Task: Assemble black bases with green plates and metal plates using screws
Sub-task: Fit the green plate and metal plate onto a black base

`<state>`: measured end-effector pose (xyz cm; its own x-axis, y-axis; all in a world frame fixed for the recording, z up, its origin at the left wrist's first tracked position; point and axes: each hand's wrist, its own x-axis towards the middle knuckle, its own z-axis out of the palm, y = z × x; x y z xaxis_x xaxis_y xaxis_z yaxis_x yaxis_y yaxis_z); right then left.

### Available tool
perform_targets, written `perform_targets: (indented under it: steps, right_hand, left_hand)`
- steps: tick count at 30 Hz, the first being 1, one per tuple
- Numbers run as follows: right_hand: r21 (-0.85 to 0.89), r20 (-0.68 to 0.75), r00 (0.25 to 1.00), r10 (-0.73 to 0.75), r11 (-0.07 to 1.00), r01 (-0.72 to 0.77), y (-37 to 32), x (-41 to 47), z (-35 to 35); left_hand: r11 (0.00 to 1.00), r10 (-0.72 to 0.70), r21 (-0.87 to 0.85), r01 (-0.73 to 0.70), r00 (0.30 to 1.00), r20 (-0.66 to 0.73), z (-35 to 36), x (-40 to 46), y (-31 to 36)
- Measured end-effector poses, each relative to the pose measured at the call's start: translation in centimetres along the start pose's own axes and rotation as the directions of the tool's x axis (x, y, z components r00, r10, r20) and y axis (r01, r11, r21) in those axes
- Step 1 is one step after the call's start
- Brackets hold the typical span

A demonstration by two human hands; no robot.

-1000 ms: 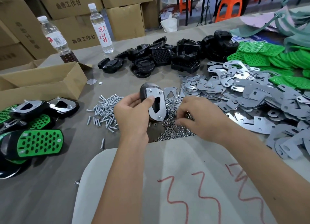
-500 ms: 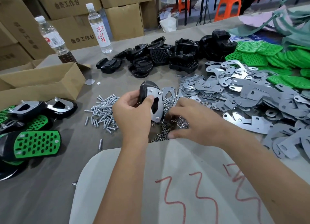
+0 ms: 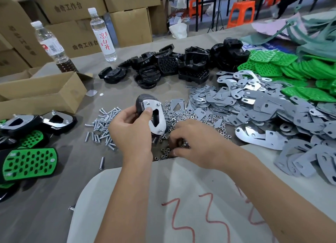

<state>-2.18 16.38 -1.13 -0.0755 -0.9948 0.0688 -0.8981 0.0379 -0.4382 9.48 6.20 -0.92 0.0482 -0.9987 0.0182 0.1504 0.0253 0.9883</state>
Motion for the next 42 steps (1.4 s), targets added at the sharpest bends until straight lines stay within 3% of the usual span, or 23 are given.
perform_targets:
  steps: [3,6,10,13,17,20,23,31,35,42]
  right_hand:
    - [-0.023,-0.005,1.000,0.012,1.000,-0.012,-0.3,0.1,0.1]
    - [0.131,-0.165,0.985,0.058,0.991,-0.036,0.2,0.0,0.2]
    - [0.401,-0.497,0.853,0.158,0.914,0.064,1.1,0.0,-0.3]
    - [0.575,-0.577,0.773,0.265,0.804,0.154,1.6,-0.1,-0.6]
    - [0.648,-0.601,0.730,0.326,0.733,0.206,2.4,-0.1,-1.0]
    - [0.615,-0.612,0.735,0.293,0.761,0.208,2.4,-0.1,-1.0]
    - [0.583,-0.590,0.773,0.233,0.785,0.209,2.4,0.0,-0.8]
    - [0.687,-0.490,0.854,0.175,0.681,0.255,3.0,0.3,-0.4]
    - [0.709,-0.469,0.863,0.190,0.663,0.239,3.5,0.4,-0.2]
    - [0.616,-0.551,0.809,0.203,0.753,0.232,3.7,0.5,0.2]
  left_hand:
    - [1.000,-0.011,-0.022,0.011,1.000,-0.010,0.0,0.0,0.1]
    - [1.000,-0.019,-0.018,0.019,1.000,0.002,0.0,0.0,0.2]
    - [0.998,-0.067,0.011,0.066,0.993,0.094,-0.2,-0.1,0.4]
    - [0.993,-0.114,0.059,0.102,0.960,0.257,0.0,-0.5,0.6]
    - [0.989,-0.130,0.113,0.090,0.895,0.428,0.4,-1.4,0.4]
    - [0.987,-0.151,0.116,0.107,0.856,0.494,0.5,-1.7,0.3]
    - [0.984,-0.169,0.140,0.114,0.859,0.484,0.4,-1.5,0.2]
    - [0.985,-0.162,0.135,0.105,0.832,0.531,0.2,-1.3,0.1]
    - [0.983,-0.181,0.119,0.138,0.816,0.549,0.1,-1.2,0.2]
    - [0.982,-0.183,0.139,0.125,0.801,0.571,0.1,-1.2,0.2]
